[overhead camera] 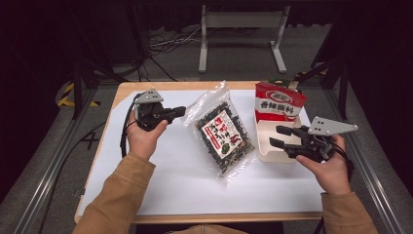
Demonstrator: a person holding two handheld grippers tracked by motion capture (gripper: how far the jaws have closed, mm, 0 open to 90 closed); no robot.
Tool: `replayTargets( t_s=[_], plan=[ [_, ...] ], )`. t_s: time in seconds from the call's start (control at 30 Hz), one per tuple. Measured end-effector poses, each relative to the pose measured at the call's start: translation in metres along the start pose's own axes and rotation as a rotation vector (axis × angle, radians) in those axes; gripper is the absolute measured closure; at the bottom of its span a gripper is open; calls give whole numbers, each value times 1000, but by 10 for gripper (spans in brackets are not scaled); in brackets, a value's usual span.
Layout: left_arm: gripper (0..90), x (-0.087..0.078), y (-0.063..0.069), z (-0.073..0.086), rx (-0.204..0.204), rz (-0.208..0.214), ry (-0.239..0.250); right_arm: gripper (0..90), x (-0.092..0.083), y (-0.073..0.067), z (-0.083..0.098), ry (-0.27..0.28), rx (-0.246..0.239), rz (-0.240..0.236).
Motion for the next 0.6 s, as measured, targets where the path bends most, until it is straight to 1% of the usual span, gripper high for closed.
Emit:
replayTargets(
  t_s=[0.07, 0.13, 0.2, 0.23, 0.27, 0.4, 0.47, 0.6],
  plan=[
    [900, -3, 6, -4, 7, 10, 14, 493, 0, -2, -2, 5, -7, -4],
    [900, -7, 10, -7, 22, 14, 34, 492, 0, -3, -3, 6, -9, -7],
    [900, -13, 18, -13, 30, 33, 58, 492, 0, -3, -3, 3, -11, -8],
    [900, -16, 22, -16, 52, 40, 63, 493, 1, -4, -3, 2, -11, -8],
    [900, -16, 22, -16, 52, 40, 63, 493, 1, -4, -3, 2, -11, -8],
    [900, -27, 36, -24, 90, 67, 94, 494, 2, -6, -3, 1, -20, -15],
    [900, -32, 43, -26, 110, 83, 107, 490, 3, -7, -4, 1, -27, -19],
    [900, -41, 57, -25, 124, 120, 138, 482, 5, -9, -3, -5, -27, -22]
  ],
)
Point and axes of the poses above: each handheld gripper's, and its own axes: x roughly forward along the jaws, z roughly out of its underside, y roughly to its right, the point moved 3 cm from there along x, roughly forward along the jaws, and after that the axes turned 5 degrees about y, right-handed, at the moved point
